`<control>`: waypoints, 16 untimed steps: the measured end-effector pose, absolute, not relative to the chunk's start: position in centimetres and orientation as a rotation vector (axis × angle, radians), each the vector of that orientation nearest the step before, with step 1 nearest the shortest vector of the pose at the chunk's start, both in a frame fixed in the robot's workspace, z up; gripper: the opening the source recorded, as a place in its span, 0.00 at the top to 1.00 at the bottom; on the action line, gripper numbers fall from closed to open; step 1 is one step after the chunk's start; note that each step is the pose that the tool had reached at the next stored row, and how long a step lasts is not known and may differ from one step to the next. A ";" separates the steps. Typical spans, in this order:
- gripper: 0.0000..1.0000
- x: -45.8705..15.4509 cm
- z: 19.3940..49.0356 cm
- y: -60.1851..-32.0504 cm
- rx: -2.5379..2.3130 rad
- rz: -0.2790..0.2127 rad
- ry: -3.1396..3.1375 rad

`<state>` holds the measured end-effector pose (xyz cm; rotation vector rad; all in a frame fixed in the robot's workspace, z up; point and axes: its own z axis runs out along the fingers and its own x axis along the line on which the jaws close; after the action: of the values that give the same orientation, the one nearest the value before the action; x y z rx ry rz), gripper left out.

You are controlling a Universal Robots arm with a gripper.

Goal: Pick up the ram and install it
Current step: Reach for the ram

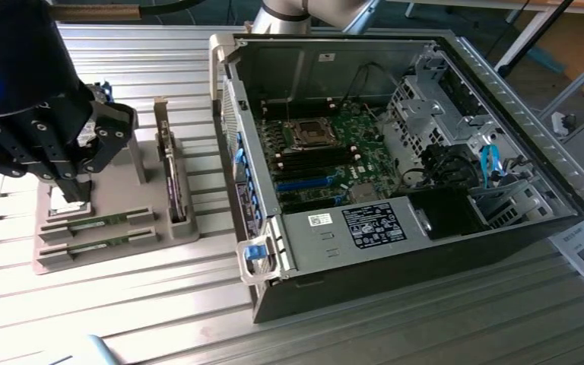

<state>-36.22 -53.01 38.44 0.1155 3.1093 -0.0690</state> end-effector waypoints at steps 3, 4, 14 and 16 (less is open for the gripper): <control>0.89 -36.3 38.4 -52.3 0.115 -0.069 3.109; 0.89 -36.4 38.4 -51.9 0.116 -0.069 3.109; 0.89 -36.6 38.3 -51.2 0.116 -0.069 3.109; 0.89 -36.7 38.3 -51.1 0.116 -0.069 3.109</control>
<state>-36.66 -51.07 38.33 0.1158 3.1094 -0.0692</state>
